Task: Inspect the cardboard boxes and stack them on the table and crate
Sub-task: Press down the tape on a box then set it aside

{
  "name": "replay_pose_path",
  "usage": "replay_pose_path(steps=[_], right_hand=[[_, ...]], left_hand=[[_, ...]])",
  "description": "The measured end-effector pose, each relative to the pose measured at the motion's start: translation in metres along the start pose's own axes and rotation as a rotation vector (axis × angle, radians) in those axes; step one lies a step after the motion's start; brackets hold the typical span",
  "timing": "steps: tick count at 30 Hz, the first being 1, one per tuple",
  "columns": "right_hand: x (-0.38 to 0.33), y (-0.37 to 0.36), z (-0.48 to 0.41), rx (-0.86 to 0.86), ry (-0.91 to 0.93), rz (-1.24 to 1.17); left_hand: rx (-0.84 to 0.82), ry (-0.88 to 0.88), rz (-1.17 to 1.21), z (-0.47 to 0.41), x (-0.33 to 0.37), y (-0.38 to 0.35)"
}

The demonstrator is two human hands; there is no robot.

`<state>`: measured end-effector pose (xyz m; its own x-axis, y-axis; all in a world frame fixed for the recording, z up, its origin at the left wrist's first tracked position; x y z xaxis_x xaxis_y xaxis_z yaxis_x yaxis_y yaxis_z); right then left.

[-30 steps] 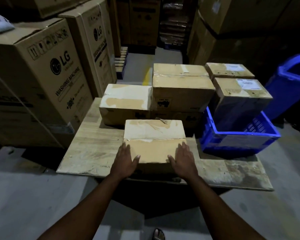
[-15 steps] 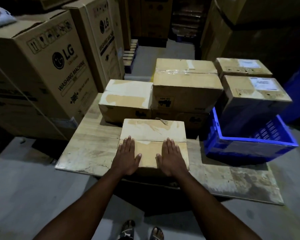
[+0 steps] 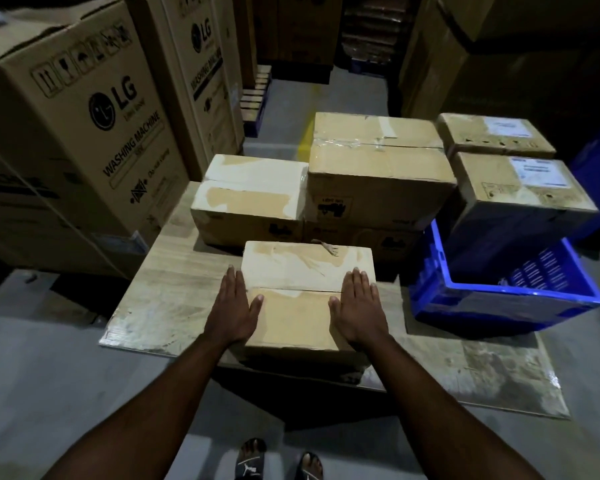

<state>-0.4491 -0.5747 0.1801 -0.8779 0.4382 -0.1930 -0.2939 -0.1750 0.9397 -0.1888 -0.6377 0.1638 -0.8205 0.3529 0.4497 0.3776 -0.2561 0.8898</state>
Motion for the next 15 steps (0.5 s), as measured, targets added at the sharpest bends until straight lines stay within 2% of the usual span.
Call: replay_pose_path(steps=[3,7,11,15], right_hand=[[-0.019,0.010,-0.016,0.016,0.051,0.020],[-0.035,-0.002,-0.028,-0.043,0.096,0.061],[-0.034,-0.010,-0.028,-0.006,0.098,0.061],[-0.031,-0.007,-0.030,-0.044,0.118,0.033]], left_hand=[[-0.007,-0.018,-0.019,-0.012,-0.002,0.007],[-0.061,-0.105,-0.023,-0.026,0.002,0.001],[-0.015,-0.160,0.046,-0.024,0.000,-0.004],[0.021,-0.166,0.106,-0.025,0.000,-0.003]])
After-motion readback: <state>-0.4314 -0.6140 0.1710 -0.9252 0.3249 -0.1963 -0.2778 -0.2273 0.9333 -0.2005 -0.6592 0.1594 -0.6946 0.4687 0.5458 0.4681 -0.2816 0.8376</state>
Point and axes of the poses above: each hand's wrist, its own z-axis away from the middle knuckle, its own y-axis out of the back of the hand, x = y × z, the point moved 10 cm from there along -z, towards the middle knuckle, and after that the axes turned 14 degrees about -y, right-handed, at the moved point
